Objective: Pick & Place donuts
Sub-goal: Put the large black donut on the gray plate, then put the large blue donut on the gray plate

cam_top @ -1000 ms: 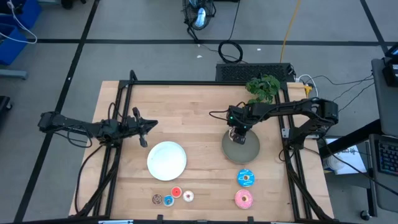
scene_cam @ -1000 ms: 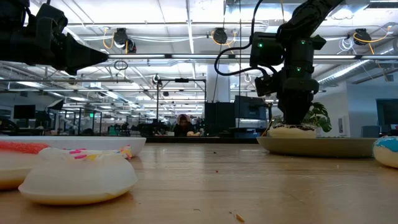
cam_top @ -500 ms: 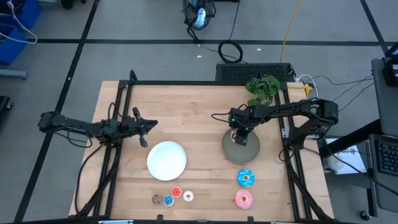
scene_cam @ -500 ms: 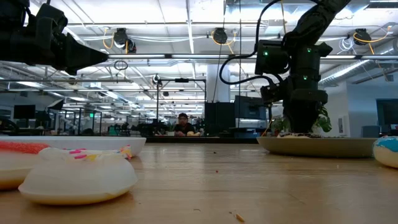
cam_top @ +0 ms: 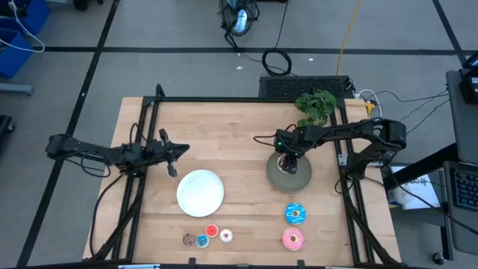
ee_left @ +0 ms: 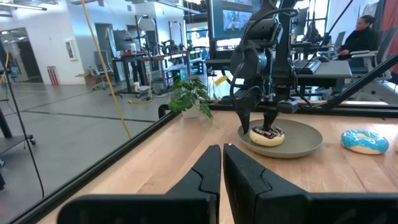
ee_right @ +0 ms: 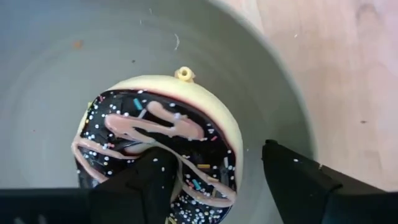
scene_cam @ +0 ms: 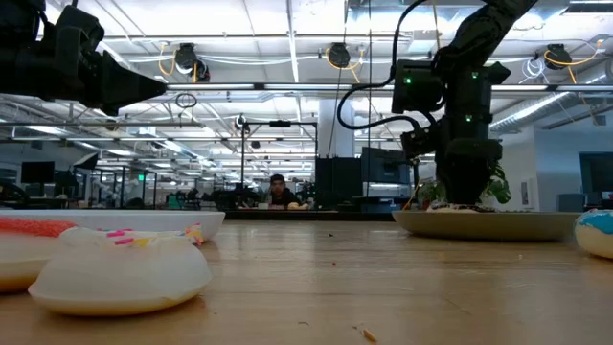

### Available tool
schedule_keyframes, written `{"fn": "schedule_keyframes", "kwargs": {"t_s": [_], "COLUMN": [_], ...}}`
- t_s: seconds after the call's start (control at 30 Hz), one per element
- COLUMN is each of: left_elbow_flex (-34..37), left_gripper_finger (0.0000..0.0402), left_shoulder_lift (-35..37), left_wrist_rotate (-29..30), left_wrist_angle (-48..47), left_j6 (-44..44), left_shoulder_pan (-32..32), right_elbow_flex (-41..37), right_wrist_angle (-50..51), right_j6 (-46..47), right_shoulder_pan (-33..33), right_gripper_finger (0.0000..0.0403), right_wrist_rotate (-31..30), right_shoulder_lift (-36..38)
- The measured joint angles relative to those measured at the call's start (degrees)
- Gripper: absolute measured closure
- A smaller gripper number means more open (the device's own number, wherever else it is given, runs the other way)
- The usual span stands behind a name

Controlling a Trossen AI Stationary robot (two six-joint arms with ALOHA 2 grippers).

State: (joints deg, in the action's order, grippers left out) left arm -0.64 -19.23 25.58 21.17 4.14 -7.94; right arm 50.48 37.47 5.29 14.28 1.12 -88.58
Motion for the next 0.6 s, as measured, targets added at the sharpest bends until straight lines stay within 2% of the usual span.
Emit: {"fn": "schedule_keyframes", "kwargs": {"t_s": [0.3, 0.5, 0.6], "left_elbow_flex": [0.0, 0.0, 0.0], "left_gripper_finger": [0.0376, 0.0376, 0.0376], "left_shoulder_lift": [0.0, 0.0, 0.0], "left_wrist_rotate": [0.0, 0.0, 0.0], "left_wrist_angle": [0.0, 0.0, 0.0], "left_j6": [-0.1, -0.1, 0.1], "left_shoulder_pan": [0.0, 0.0, 0.0], "right_elbow_flex": [3.7, 3.7, 4.8], "right_wrist_angle": [3.7, 6.3, 8.6], "right_j6": [-0.8, -1.9, -1.9], "right_shoulder_pan": [0.0, 0.0, 0.0], "right_gripper_finger": [0.0165, 0.0165, 0.0165], "right_wrist_rotate": [0.0, -5.5, -5.6], "right_shoulder_lift": [0.0, 1.4, 3.7]}}
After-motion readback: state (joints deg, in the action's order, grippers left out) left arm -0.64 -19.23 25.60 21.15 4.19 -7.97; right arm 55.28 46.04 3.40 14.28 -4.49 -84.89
